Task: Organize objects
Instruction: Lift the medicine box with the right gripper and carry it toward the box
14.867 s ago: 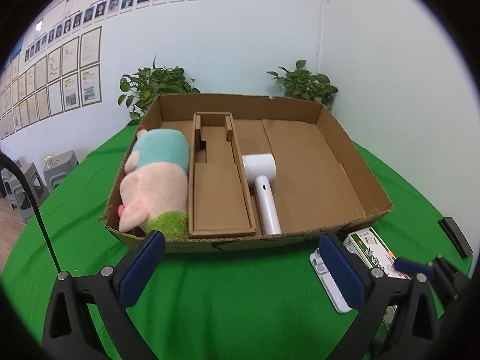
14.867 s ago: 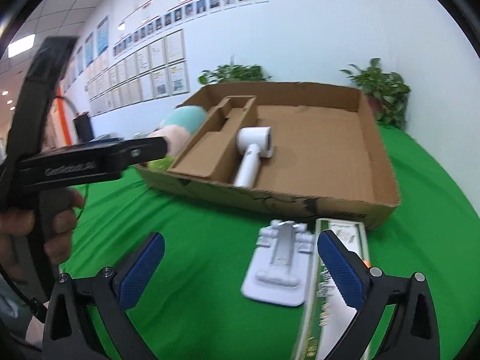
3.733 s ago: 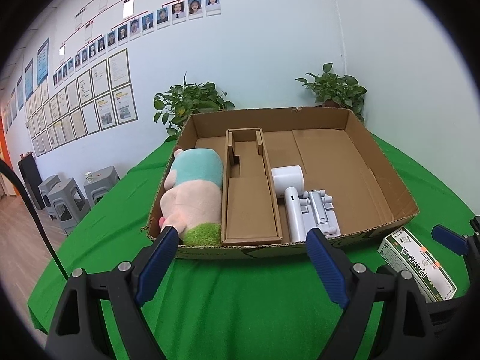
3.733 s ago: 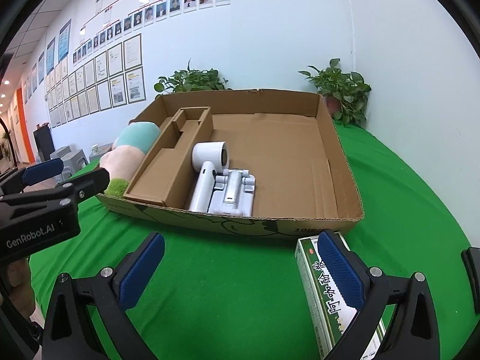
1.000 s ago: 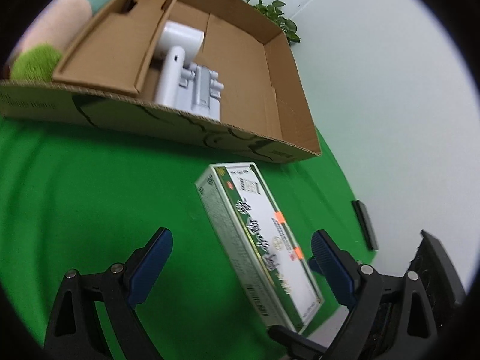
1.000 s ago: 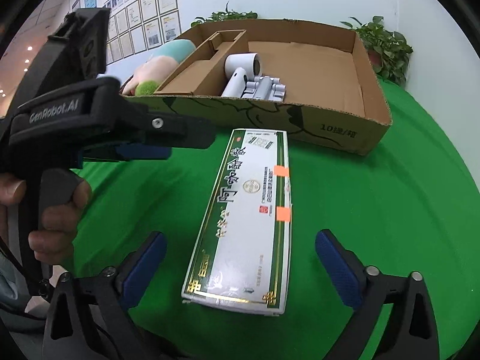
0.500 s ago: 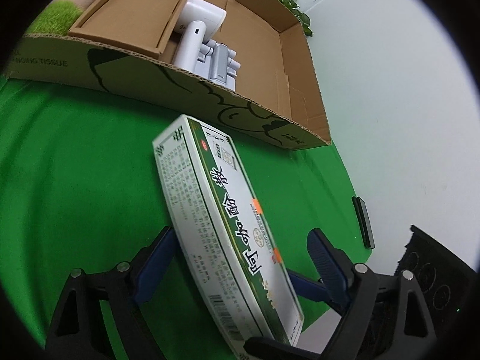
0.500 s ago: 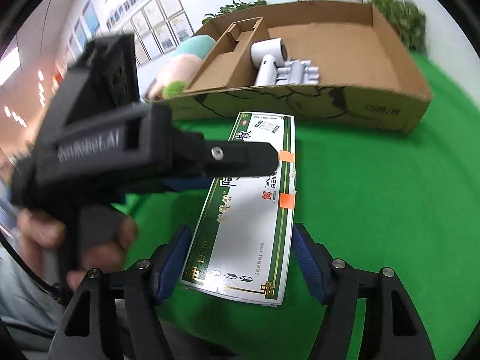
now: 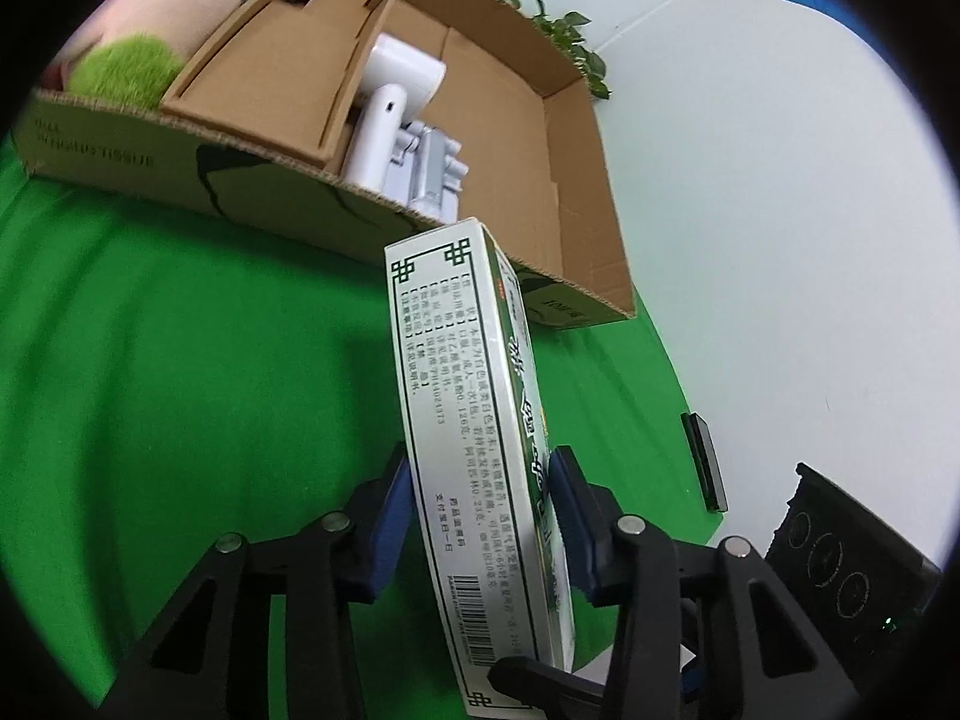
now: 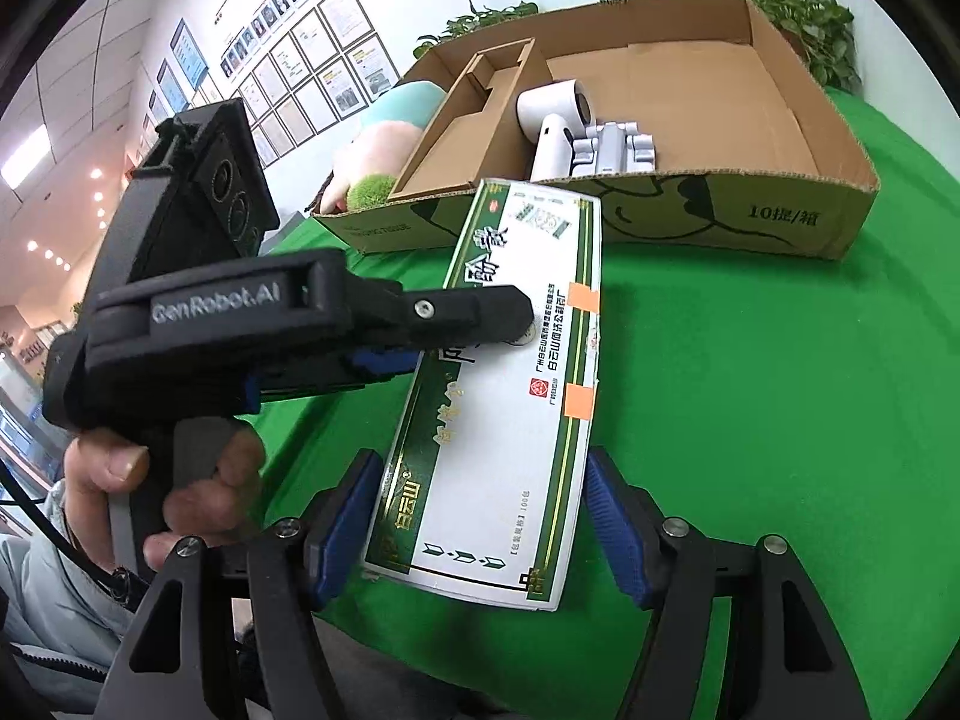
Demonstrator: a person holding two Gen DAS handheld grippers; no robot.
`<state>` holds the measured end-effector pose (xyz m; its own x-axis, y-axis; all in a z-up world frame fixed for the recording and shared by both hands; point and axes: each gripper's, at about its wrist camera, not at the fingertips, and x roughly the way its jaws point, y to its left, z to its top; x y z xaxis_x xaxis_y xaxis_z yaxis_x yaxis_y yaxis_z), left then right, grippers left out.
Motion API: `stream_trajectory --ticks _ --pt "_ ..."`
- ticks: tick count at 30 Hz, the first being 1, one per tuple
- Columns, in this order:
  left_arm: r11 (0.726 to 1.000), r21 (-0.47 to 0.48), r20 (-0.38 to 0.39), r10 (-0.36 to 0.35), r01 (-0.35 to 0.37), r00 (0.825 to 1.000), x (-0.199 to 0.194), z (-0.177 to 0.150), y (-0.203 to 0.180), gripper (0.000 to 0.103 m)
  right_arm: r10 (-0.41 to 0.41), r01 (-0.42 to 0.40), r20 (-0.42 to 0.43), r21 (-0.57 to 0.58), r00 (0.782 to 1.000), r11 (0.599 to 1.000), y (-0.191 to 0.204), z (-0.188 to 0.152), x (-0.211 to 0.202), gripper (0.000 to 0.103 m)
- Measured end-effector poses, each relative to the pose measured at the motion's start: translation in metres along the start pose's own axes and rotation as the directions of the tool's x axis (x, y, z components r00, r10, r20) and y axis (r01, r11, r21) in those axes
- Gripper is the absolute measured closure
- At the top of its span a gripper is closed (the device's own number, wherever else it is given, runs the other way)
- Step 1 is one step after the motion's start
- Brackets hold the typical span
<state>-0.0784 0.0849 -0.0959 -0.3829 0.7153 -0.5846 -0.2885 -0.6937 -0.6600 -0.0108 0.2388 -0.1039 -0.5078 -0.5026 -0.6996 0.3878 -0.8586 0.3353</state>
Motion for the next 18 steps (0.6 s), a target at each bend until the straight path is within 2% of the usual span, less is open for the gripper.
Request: stream_trajectory --ticks 4,8,10,18 --pt "0.999 0.049 0.013 -0.013 0.012 1.0 -0.011 0.005 -0.013 0.066 -0.027 0.027 0.019 -0.011 0.999 1.0 0.004 0.003 -0.003 0.04" --pt "0.994 0.111 0.021 -0.025 0.023 0.999 -0.018 0.009 -0.03 0.067 -0.073 0.074 0.046 -0.012 0.996 0.997 0.004 0.011 -0.006 0.042" --pt "0.987 0.16 0.033 -0.016 0.011 0.999 -0.023 0.012 -0.042 0.067 -0.066 0.066 0.068 -0.004 0.996 0.998 0.002 0.015 -0.011 0.042" --pt "0.97 0.241 0.068 -0.011 -0.006 0.998 -0.026 0.027 -0.067 0.067 -0.058 0.061 0.146 -0.015 0.988 0.998 -0.003 0.03 -0.028 0.042"
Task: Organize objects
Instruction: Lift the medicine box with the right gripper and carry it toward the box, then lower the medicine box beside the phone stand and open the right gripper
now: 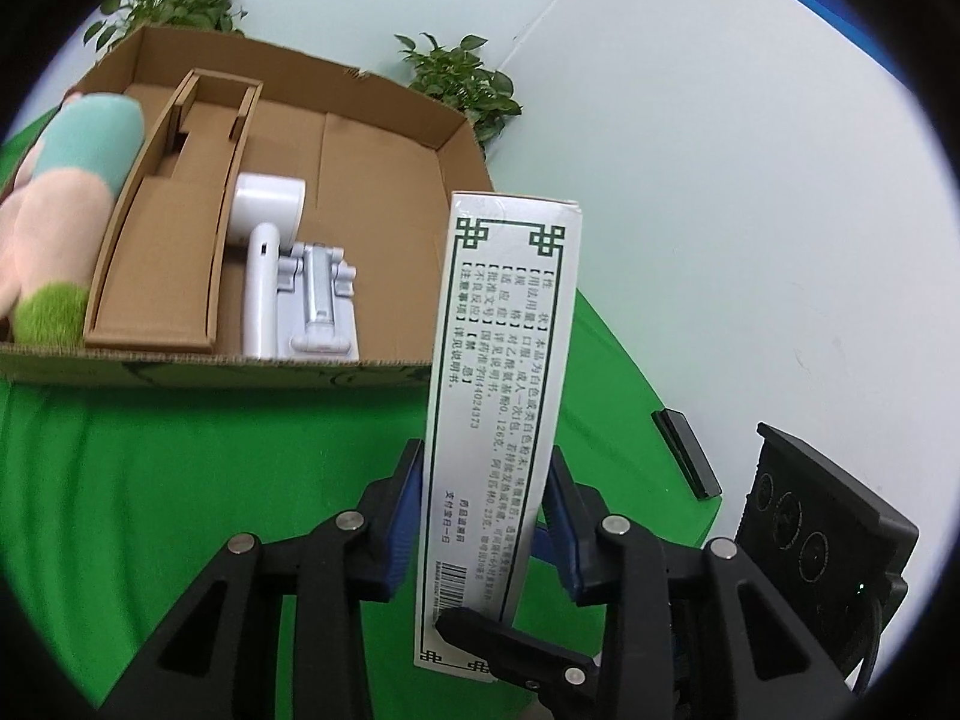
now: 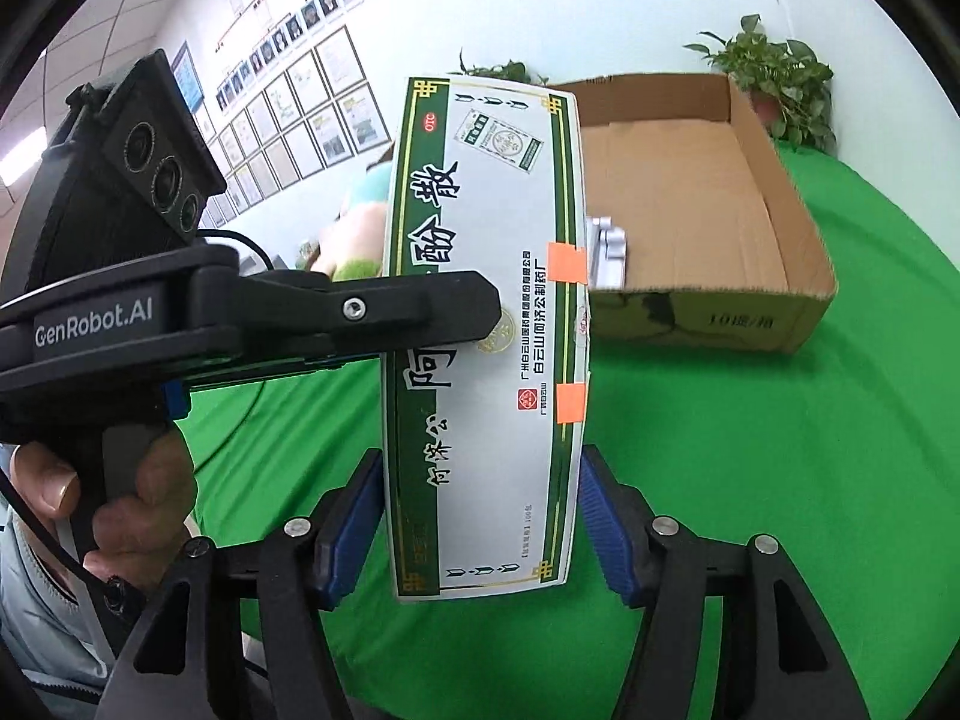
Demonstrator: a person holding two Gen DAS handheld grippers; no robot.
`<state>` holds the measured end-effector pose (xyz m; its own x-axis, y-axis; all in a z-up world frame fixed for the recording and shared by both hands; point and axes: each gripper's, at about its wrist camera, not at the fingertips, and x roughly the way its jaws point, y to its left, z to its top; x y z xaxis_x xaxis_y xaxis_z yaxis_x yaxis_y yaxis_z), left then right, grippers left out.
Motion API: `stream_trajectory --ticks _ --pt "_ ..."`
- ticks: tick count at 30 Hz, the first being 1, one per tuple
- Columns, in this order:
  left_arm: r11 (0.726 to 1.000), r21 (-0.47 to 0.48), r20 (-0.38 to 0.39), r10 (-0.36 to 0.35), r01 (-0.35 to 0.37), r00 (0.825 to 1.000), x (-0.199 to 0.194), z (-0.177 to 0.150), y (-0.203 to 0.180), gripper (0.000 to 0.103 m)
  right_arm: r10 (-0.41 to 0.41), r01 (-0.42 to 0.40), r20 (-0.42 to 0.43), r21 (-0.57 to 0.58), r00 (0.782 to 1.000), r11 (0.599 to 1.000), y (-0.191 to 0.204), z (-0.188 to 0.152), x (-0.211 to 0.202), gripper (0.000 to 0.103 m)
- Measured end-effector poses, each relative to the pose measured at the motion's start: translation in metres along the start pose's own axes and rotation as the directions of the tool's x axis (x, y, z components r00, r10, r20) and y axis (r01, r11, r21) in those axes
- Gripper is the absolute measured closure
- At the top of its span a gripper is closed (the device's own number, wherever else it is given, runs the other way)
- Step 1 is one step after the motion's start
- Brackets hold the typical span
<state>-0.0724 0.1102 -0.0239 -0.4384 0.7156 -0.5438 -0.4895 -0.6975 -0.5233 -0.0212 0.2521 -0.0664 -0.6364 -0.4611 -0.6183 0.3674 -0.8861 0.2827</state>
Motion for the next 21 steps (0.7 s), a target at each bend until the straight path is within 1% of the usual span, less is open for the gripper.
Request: stream_trajectory --ticks 3,5,7,8,11,12,14,19,21 --pt "1.0 0.027 0.016 0.005 -0.005 1.0 -0.001 0.012 -0.005 0.068 0.002 -0.002 0.026 -0.003 1.0 1.0 -0.005 0.011 -0.003 0.042" --pt "0.999 0.041 0.026 0.006 -0.007 1.0 -0.001 0.024 -0.009 0.068 0.003 -0.003 0.049 -0.007 0.999 1.0 -0.007 0.02 -0.002 0.042" --pt "0.998 0.055 0.033 0.011 -0.012 0.999 0.007 0.041 -0.011 0.068 0.003 -0.002 0.074 -0.015 0.997 1.0 -0.01 0.03 -0.003 0.043" --pt "0.998 0.064 0.039 0.016 -0.018 0.999 0.004 0.046 -0.012 0.068 0.007 -0.006 0.082 -0.014 0.997 1.0 -0.012 0.035 -0.003 0.042" --pt "0.996 0.082 0.05 0.037 -0.041 0.998 0.008 0.07 -0.011 0.068 0.025 -0.024 0.105 -0.01 0.994 1.0 -0.018 0.061 0.007 0.043" --pt "0.994 0.092 0.049 0.05 -0.054 0.998 0.01 0.08 -0.01 0.068 0.031 -0.03 0.108 -0.012 0.994 0.999 -0.019 0.069 0.01 0.043" --pt "0.995 0.085 0.041 0.054 -0.058 0.998 0.015 0.091 -0.006 0.068 0.043 -0.041 0.101 -0.025 0.994 0.999 -0.024 0.087 0.02 0.043" --pt "0.989 0.108 0.037 0.093 -0.096 0.995 0.032 0.122 -0.004 0.069 0.08 -0.081 0.09 0.014 0.993 0.997 -0.044 0.123 0.038 0.043" --pt "0.99 0.102 0.035 0.099 -0.102 0.994 0.038 0.13 -0.006 0.069 0.09 -0.093 0.084 0.03 0.992 0.995 -0.053 0.134 0.045 0.043"
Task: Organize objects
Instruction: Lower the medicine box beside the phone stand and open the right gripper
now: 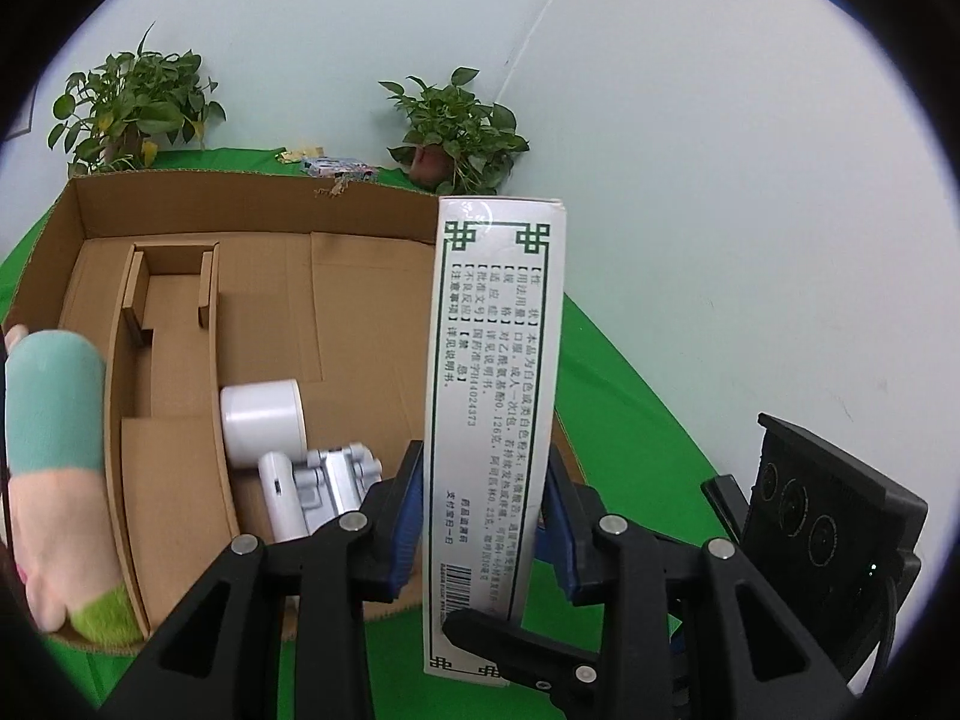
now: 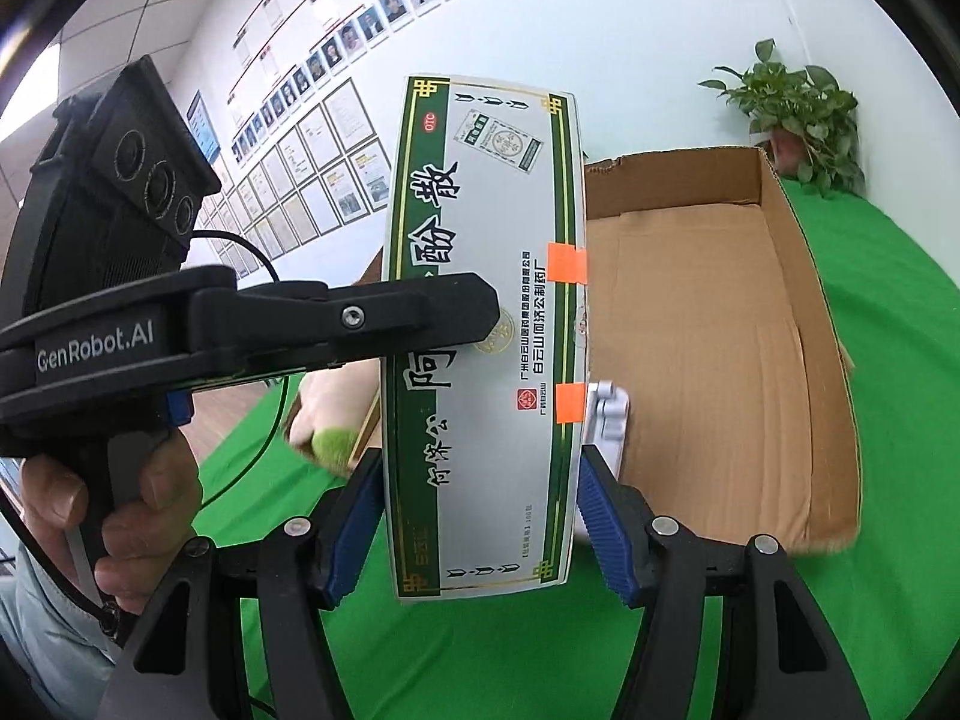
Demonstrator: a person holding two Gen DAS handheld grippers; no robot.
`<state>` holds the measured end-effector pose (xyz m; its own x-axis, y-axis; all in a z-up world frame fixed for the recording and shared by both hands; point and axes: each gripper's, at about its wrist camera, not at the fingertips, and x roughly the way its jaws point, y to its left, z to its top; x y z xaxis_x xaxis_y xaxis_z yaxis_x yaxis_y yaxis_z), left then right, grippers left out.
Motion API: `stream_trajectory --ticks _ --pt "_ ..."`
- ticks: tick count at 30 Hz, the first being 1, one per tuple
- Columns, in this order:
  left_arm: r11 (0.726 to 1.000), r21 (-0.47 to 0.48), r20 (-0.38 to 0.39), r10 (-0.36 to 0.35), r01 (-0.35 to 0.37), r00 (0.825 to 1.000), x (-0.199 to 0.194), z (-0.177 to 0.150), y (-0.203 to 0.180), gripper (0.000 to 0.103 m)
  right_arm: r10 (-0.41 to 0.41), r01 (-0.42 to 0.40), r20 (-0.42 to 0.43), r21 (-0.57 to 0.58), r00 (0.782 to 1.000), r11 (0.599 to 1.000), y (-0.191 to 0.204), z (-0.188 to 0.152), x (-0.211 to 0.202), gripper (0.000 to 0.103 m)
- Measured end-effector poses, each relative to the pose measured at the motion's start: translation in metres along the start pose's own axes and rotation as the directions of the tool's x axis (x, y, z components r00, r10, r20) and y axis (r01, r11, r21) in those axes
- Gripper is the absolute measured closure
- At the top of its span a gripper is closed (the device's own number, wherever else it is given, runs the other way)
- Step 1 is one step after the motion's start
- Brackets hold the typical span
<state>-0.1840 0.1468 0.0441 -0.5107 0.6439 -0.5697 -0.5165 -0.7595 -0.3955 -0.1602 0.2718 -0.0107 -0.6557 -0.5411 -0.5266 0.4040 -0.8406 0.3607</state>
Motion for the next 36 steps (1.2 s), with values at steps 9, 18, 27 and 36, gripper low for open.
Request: stream_trajectory --ticks 9,18,27,36 --pt "0.995 -0.08 -0.054 -0.072 0.068 0.996 0.053 0.025 0.016 0.07 -0.002 0.007 -0.071 0.07 0.997 0.998 -0.048 0.032 0.033 0.043" --pt "0.987 -0.149 -0.131 -0.088 0.068 0.987 0.105 0.009 0.032 0.07 -0.024 0.05 -0.202 0.122 0.979 0.991 -0.091 0.031 0.068 0.043" --pt "0.966 -0.245 -0.184 -0.132 0.085 0.974 0.146 -0.006 0.055 0.069 -0.082 0.135 -0.321 0.144 0.944 0.98 -0.118 0.029 0.104 0.043" --pt "0.978 -0.208 -0.188 -0.041 0.001 0.981 0.144 -0.01 0.053 0.057 -0.171 0.217 -0.349 0.097 0.921 0.971 -0.113 0.031 0.119 0.044"
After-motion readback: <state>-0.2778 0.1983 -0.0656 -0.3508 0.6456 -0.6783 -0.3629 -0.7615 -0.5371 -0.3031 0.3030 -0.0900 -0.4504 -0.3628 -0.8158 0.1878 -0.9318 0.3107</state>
